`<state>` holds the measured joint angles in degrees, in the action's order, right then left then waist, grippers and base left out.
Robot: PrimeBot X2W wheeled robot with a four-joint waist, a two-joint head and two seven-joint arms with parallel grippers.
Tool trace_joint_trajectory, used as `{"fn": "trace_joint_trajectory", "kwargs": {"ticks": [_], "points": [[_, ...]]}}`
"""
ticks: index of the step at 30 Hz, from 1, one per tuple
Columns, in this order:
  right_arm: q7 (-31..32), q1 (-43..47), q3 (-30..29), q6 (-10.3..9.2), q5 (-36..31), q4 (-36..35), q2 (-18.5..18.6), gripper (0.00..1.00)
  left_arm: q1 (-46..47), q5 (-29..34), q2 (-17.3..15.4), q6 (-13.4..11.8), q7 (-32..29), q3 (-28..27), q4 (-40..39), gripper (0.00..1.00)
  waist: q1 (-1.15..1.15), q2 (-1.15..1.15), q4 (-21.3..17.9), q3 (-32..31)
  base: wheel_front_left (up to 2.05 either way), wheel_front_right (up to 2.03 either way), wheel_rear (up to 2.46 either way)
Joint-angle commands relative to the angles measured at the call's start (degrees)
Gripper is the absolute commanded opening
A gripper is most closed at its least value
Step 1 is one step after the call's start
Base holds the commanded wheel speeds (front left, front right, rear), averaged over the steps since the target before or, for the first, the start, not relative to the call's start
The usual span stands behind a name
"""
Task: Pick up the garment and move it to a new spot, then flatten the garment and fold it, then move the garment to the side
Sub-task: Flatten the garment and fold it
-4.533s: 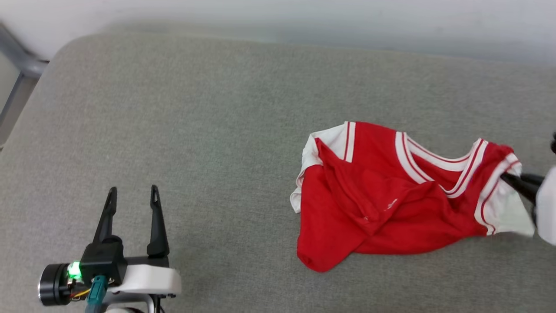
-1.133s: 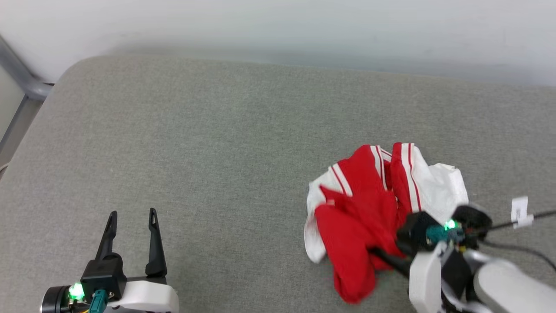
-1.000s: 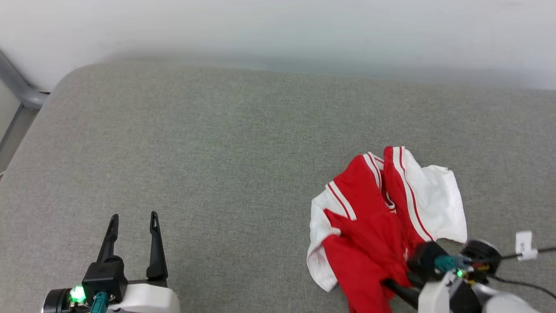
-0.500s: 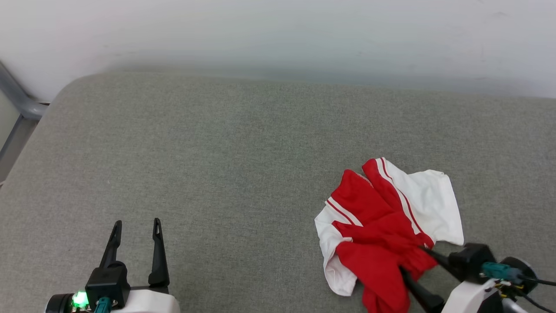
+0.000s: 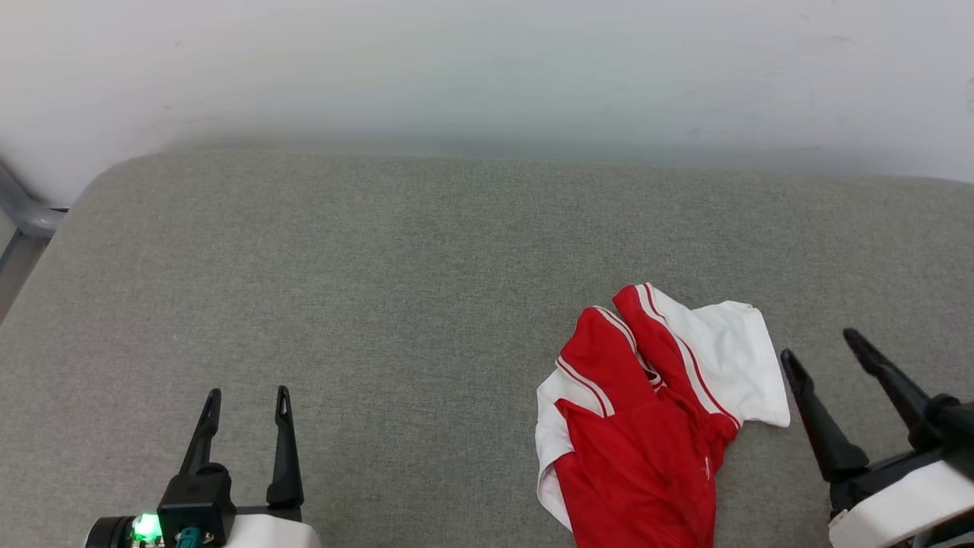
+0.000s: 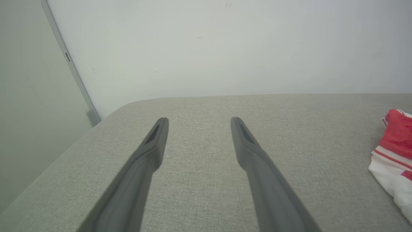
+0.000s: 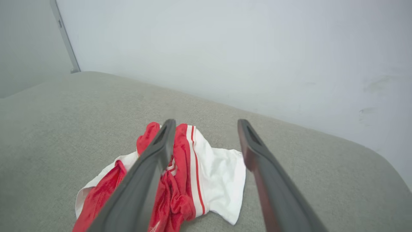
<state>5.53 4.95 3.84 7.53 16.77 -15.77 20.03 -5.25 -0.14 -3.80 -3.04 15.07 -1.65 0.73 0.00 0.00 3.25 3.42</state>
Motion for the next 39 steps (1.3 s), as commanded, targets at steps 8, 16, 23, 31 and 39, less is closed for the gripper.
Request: {"fn": "trace_joint_trajectory", "kwargs": {"ticks": [8,16,23,31,39], "points": [[-8.02,2.62,-7.31,-0.08,-5.95,-1.14,-10.79,1.00,1.46,0.67,-0.79,1.36,0.14,2.41,-0.66,1.00,0.00,0.00,-0.03,-0.19,0.00,0.00,0.00],[-13.12,2.64,-9.60,-0.08,-8.71,4.63,-14.63,1.00,9.53,-0.84,-4.15,7.86,0.14,6.71,-0.32,1.00,0.00,0.00,-0.40,1.10,0.00,0.00,0.00],[-15.36,-0.18,-8.75,-0.08,-9.63,9.55,-15.07,1.00,22.84,-8.67,-13.03,10.43,-8.44,21.17,5.21,1.00,0.00,0.00,-2.73,3.11,0.00,0.00,0.00],[-17.41,-3.83,-8.00,-0.08,-10.61,13.15,-14.75,1.00,38.95,-31.94,-24.75,10.45,-27.03,41.74,3.14,1.00,0.00,0.00,-6.50,6.65,0.00,0.00,0.00],[-18.85,-7.31,-6.56,-0.08,-11.12,15.95,-14.88,1.00,50.97,-47.51,-29.93,10.47,-45.47,55.40,3.60,1.00,0.00,0.00,-10.01,10.56,0.00,0.00,0.00]]}}
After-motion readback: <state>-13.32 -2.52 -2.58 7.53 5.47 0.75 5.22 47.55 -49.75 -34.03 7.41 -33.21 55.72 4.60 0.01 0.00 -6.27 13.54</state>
